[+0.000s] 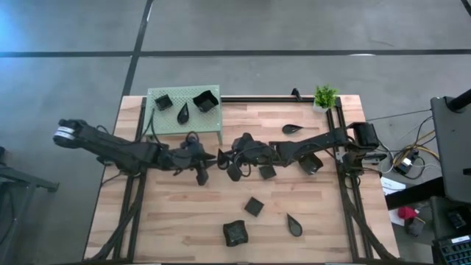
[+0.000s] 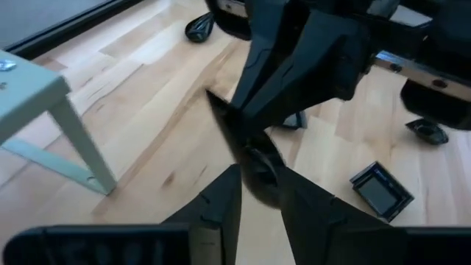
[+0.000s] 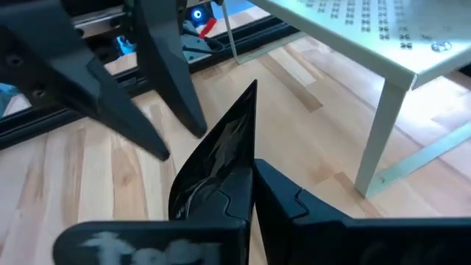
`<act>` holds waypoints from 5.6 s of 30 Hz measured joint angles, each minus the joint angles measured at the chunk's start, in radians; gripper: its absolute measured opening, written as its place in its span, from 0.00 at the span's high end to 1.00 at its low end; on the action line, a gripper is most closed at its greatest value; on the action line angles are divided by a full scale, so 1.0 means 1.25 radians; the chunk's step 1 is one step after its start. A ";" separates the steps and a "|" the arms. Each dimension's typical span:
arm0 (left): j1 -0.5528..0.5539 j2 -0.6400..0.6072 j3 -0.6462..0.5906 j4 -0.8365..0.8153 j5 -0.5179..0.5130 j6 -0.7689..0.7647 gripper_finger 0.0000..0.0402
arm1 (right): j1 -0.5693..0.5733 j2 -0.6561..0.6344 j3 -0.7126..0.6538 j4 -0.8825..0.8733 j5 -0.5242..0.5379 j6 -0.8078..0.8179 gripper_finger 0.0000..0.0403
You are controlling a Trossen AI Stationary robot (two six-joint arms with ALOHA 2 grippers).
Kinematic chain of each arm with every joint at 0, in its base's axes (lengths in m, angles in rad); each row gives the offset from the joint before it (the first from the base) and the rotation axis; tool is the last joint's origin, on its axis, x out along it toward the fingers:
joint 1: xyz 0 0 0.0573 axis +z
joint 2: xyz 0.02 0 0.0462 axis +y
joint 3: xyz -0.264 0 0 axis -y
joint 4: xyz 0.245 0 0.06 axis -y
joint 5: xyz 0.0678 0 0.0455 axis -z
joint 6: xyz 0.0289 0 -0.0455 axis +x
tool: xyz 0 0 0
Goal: Pick & Place Mini shaped plates
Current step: Stack the black drop-shaped plate on top of the black drop-shaped plate on the shelf
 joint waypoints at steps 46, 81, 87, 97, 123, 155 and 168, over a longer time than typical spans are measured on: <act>0.000 0.004 0.001 0.044 -0.182 0.012 0.75 | 0.002 -0.002 0.028 0.005 0.109 -0.017 0.98; 0.010 0.004 0.001 0.067 -0.207 0.007 0.89 | 0.001 -0.002 0.028 0.055 0.123 -0.013 0.98; 0.011 0.004 0.001 0.065 -0.204 0.016 0.99 | 0.002 -0.002 0.028 0.054 0.123 -0.007 0.98; 0.012 0.003 0.001 0.064 -0.199 0.014 1.00 | 0.002 -0.002 0.028 0.054 0.115 -0.008 0.97; 0.013 0.002 0.037 0.036 -0.187 -0.017 1.00 | 0.011 -0.035 0.028 0.054 0.114 -0.065 0.61; 0.213 -0.137 0.314 -0.720 -0.197 -0.144 1.00 | 0.070 -0.252 0.027 -0.175 0.112 -0.116 0.63; 0.551 -0.109 0.288 -0.671 0.043 0.051 1.00 | 0.091 -0.255 0.026 -0.174 0.113 -0.141 0.68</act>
